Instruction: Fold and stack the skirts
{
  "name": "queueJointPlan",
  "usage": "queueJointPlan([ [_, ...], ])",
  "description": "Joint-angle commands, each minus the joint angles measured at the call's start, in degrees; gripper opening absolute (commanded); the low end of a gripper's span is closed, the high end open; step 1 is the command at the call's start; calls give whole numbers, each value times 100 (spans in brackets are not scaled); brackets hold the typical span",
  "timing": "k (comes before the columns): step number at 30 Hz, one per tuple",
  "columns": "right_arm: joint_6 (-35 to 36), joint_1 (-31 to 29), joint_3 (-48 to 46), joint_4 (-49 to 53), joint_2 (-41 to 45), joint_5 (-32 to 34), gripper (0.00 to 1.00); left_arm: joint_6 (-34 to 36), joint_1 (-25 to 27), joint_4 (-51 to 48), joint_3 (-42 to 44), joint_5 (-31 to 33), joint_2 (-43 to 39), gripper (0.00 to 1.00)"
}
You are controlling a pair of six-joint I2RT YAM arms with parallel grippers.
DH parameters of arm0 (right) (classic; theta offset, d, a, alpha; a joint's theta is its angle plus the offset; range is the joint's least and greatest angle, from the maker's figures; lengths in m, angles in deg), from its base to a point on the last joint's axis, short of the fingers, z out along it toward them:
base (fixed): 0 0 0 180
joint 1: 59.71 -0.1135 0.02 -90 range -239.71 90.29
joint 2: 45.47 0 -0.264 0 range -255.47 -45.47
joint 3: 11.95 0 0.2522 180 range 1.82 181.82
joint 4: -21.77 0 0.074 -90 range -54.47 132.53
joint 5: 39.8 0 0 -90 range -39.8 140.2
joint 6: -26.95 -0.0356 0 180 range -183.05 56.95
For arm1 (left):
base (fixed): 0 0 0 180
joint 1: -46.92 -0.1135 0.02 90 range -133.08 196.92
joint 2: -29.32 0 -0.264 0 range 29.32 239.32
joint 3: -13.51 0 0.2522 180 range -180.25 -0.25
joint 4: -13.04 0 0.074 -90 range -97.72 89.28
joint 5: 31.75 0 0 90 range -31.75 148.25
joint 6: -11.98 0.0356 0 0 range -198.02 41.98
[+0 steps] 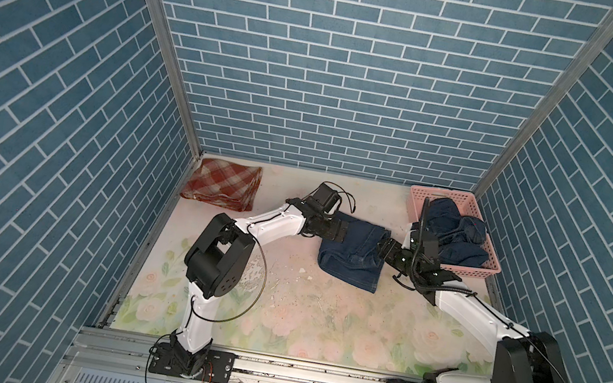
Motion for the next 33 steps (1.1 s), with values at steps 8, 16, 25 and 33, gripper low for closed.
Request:
queueJointPlan([
  [8,649,-225,647,-85,-1386,-503,68,193,-148,194,113,294,567,100],
  [16,555,-402,641,-541,-1658,-706,57,195,-156,192,83,315,835,99],
  [25,503,-385,465,-284,-927,-611,0,290,-229,33,-4,534,1002,99],
  [33,-108,-205,386,58,-495,-918,0,396,-393,24,59,578,945,99],
])
